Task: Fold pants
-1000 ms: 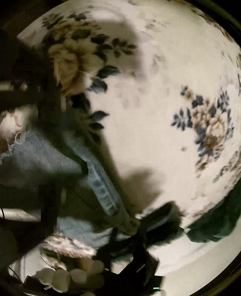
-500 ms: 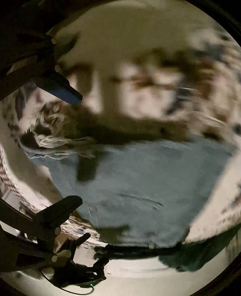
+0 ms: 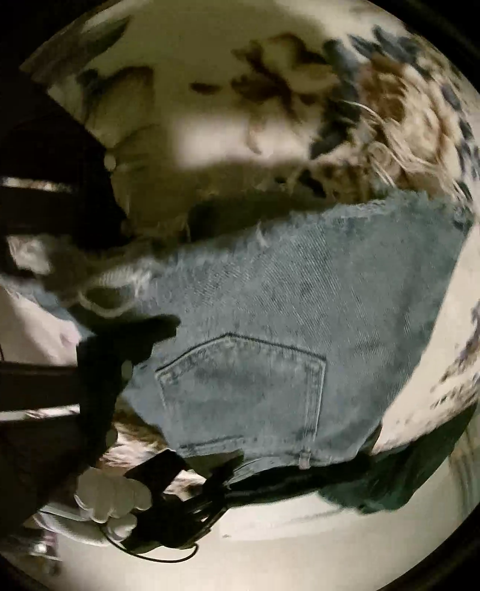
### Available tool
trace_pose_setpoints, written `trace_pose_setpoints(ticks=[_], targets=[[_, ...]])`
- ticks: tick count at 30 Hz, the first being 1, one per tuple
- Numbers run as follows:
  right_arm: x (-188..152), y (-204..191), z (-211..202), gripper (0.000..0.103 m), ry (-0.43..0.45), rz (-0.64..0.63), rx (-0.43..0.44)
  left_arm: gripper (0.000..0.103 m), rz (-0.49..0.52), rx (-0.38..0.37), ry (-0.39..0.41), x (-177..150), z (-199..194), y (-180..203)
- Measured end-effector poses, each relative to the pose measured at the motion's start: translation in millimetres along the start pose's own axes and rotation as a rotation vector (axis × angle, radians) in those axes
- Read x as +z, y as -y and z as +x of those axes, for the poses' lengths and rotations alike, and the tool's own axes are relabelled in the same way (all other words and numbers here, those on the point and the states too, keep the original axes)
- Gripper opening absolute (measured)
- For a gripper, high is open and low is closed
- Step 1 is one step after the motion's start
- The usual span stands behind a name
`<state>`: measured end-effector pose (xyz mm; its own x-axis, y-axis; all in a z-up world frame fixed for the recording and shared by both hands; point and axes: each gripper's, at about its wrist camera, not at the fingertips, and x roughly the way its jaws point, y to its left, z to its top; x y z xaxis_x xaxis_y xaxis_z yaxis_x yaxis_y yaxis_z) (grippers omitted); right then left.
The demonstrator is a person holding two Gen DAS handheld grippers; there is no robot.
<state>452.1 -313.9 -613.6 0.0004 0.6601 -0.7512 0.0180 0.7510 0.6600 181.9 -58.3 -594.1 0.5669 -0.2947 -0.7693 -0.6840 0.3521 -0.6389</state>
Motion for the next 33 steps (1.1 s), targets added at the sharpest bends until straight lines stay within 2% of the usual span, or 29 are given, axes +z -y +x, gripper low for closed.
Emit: trace_pose_setpoints(ticks=[2,6,9,10,11,12,14,17,20,22,23,24,25,26,27,29,33], targets=[[-8.8,-1.5,-14.6,0.028,0.018,0.005,0.011,0.013,0.025,-0.035,-0.026,5.5,-13.5,-1.9],[-36.6,-6.2,-48.3,0.027,0.036,0.025,0.023,0.012,0.101,-0.046,-0.04,19.1,-44.8,-16.5],[-59.9,3.1,-57.6,0.027,0.014,0.015,-0.005,0.014,0.06,-0.097,-0.095,24.0,-37.9,-33.9],[-62.0,10.0,-55.4,0.029,0.006,0.003,-0.016,0.017,0.031,-0.137,-0.103,26.5,-32.7,-39.8],[-63.8,11.1,-52.2,0.036,0.004,0.009,-0.025,0.035,0.022,-0.14,-0.11,32.2,-25.7,-34.9],[-60.7,16.7,-49.1,0.043,-0.002,0.019,-0.025,0.045,0.008,-0.133,-0.13,34.3,-16.1,-35.8],[-52.2,29.5,-40.7,0.051,-0.034,0.035,-0.027,0.07,-0.014,-0.185,-0.129,25.7,-3.8,-31.7],[-45.1,38.1,-27.7,0.063,-0.078,0.027,0.033,0.072,-0.039,-0.193,-0.107,26.5,11.0,-29.7],[-42.1,36.9,-17.1,0.064,-0.103,-0.008,0.067,0.074,-0.057,-0.175,-0.078,27.0,18.2,-18.4],[-43.3,31.7,-12.2,0.065,-0.106,-0.021,0.07,0.074,-0.016,-0.151,-0.06,26.4,22.8,-0.8],[-43.8,28.3,-8.4,0.065,-0.102,-0.026,0.066,0.065,0.002,-0.151,-0.056,23.2,20.0,-0.1],[-44.7,26.5,-7.4,0.06,-0.085,-0.021,0.061,0.053,0.034,-0.135,-0.041,21.8,19.1,8.9],[-45.4,23.0,-6.8,0.053,-0.064,-0.026,0.054,0.021,0.059,-0.122,-0.039,16.5,15.9,1.3],[-43.9,19.3,-5.7,0.043,-0.046,-0.028,0.046,0.013,0.083,-0.127,-0.041,16.0,13.6,4.1],[-44.6,17.4,-6.3,0.036,-0.034,-0.021,0.046,0.012,0.095,-0.122,-0.039,15.3,10.7,4.5],[-48.3,10.6,-10.4,0.031,-0.01,0.001,0.048,0.007,0.126,-0.127,-0.033,17.3,2.1,11.8],[-58.8,-2.9,-29.5,0.029,0.023,0.037,0.051,0.007,0.177,-0.139,-0.025,24.7,-29.2,34.8]])
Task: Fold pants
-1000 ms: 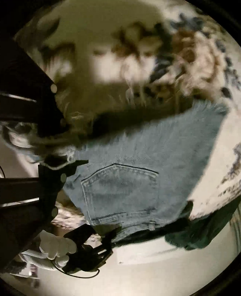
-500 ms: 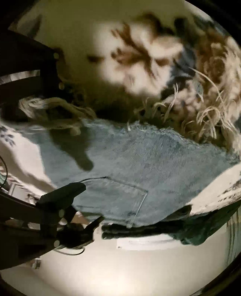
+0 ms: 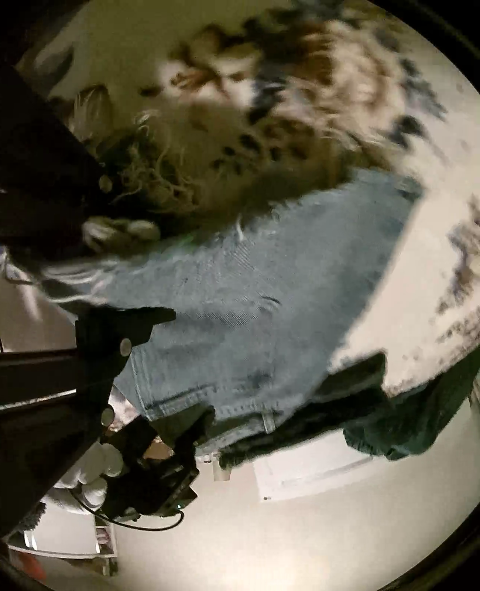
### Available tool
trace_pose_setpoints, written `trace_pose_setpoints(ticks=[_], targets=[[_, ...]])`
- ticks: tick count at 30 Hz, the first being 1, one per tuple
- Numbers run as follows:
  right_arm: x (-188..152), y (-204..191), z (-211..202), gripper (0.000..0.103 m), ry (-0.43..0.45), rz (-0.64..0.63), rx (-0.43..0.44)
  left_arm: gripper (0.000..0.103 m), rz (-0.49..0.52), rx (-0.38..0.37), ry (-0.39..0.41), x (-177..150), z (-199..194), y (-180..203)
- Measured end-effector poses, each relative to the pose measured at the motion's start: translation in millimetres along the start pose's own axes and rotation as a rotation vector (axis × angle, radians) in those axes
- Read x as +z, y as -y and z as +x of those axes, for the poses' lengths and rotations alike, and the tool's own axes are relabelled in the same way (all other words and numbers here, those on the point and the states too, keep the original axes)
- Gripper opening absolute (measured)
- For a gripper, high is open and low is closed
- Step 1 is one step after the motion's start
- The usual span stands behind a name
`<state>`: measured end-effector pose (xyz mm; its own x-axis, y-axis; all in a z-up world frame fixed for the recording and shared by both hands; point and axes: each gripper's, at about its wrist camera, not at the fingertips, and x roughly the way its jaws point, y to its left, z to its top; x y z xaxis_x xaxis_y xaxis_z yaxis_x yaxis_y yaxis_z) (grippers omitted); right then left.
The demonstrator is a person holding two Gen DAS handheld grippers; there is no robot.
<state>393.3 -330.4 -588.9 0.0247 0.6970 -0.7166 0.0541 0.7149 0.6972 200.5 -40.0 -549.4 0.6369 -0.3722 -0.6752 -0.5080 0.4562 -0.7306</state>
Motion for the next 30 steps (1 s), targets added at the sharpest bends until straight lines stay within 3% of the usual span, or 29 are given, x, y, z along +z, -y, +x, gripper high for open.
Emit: trace_pose_setpoints(ticks=[8,12,15,19,23,26,30], targets=[[-5.3,-63.1,-74.0,0.028,0.063,0.046,0.04,0.007,0.126,-0.022,-0.032,54.0,-59.2,85.6],[9.5,-107.0,-124.7,0.028,0.148,0.063,0.078,0.007,0.231,-0.094,-0.049,107.4,-74.5,152.1],[32.7,-141.3,-164.4,0.028,0.259,0.075,0.11,0.007,0.304,-0.172,-0.068,155.7,-70.2,201.9],[83.6,-175.5,-206.4,0.028,0.453,0.122,0.148,0.007,0.429,-0.272,-0.111,227.0,-32.6,269.2],[127.3,-171.9,-213.9,0.028,0.619,0.174,0.148,0.007,0.576,-0.287,-0.177,275.8,44.5,311.2],[146.9,-137.9,-188.6,0.028,0.701,0.236,0.152,0.007,0.674,-0.25,-0.252,296.0,121.9,311.4],[143.5,-63.3,-121.6,0.028,0.699,0.352,0.079,0.007,0.716,-0.142,-0.344,304.4,199.2,274.1]])
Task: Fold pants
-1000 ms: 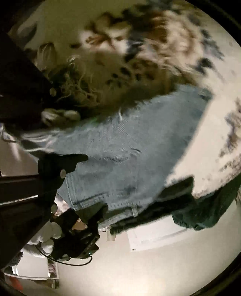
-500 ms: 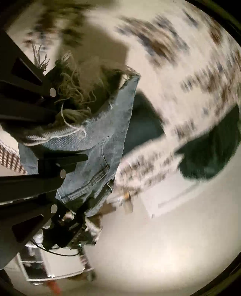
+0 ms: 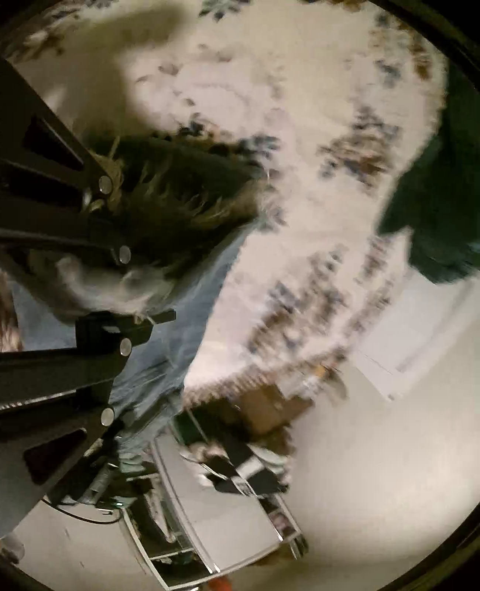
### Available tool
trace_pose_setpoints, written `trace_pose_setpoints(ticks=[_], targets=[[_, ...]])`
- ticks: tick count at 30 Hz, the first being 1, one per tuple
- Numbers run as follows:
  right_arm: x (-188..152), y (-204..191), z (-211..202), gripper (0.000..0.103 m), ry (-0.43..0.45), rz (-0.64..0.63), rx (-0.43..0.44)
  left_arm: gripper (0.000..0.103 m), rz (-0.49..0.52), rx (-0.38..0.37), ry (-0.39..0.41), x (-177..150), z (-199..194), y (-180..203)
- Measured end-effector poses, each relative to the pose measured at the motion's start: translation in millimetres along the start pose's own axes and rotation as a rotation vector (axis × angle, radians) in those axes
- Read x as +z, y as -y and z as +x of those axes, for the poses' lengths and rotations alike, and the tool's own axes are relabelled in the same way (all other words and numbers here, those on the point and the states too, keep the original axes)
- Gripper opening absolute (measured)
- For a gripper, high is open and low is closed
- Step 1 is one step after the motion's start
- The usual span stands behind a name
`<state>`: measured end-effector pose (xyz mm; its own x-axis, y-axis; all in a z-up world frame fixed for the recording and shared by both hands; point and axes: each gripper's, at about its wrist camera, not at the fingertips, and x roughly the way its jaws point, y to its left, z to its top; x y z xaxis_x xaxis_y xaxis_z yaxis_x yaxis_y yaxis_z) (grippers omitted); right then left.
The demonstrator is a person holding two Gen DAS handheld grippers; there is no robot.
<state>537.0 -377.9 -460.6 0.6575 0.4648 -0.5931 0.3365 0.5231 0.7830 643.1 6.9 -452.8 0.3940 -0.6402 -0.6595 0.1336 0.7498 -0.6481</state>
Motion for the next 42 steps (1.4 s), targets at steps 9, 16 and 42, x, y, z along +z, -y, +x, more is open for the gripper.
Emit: trace_pose_setpoints(ticks=[9,16,42], targets=[[-28.9,51.2,14.5,0.041,0.006,0.021,-0.11,0.008,-0.02,0.131,-0.046,-15.5,-7.3,-43.6],[-31.3,0.8,11.0,0.098,-0.068,-0.202,-0.373,0.069,0.084,0.377,-0.095,-41.9,-29.2,3.1],[-184.5,-233.3,-305.9,0.103,0.227,-0.677,-0.623,0.087,0.35,0.548,0.167,-153.3,-269.9,266.3]])
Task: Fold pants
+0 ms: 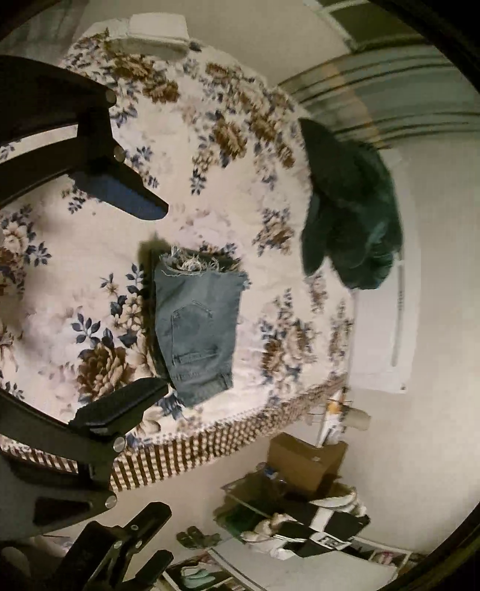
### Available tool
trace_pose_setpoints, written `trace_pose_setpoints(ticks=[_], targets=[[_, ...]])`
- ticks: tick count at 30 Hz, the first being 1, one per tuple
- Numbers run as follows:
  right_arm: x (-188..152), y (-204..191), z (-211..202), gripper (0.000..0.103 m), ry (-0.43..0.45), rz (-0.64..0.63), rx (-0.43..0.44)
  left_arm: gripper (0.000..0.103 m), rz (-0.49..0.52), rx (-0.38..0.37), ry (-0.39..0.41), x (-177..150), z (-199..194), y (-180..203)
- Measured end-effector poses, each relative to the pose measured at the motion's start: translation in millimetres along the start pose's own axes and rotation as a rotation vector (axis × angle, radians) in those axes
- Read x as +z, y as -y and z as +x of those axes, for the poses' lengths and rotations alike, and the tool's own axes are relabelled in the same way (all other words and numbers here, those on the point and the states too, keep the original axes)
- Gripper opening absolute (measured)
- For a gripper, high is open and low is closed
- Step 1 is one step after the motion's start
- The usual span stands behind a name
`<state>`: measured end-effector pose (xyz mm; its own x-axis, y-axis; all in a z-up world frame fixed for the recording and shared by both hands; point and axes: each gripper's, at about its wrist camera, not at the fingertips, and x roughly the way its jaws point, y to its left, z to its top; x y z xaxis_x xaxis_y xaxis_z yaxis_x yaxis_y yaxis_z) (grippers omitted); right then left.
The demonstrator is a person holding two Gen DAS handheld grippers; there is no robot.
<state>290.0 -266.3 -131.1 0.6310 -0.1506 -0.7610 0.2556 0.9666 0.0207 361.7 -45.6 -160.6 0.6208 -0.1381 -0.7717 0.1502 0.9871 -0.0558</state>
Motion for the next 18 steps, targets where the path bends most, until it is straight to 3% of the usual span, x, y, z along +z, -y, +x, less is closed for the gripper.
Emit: trace_pose_setpoints(ticks=[10,16,18], targets=[[-30.7,18.0,-177.7,0.103,0.122,-0.028,0.041,0.087,0.003,0.023,0.106,-29.2,-124.9,16.5],[-49.8,27.2,-257.4,0.103,0.169,-0.044,0.042,0.087,-0.002,0.031,0.149,-44.4,-170.1,16.6],[-53.7,27.3,-274.7,0.103,0.177,-0.05,0.042,0.094,-0.005,0.028,0.152,-48.6,-178.3,14.7]])
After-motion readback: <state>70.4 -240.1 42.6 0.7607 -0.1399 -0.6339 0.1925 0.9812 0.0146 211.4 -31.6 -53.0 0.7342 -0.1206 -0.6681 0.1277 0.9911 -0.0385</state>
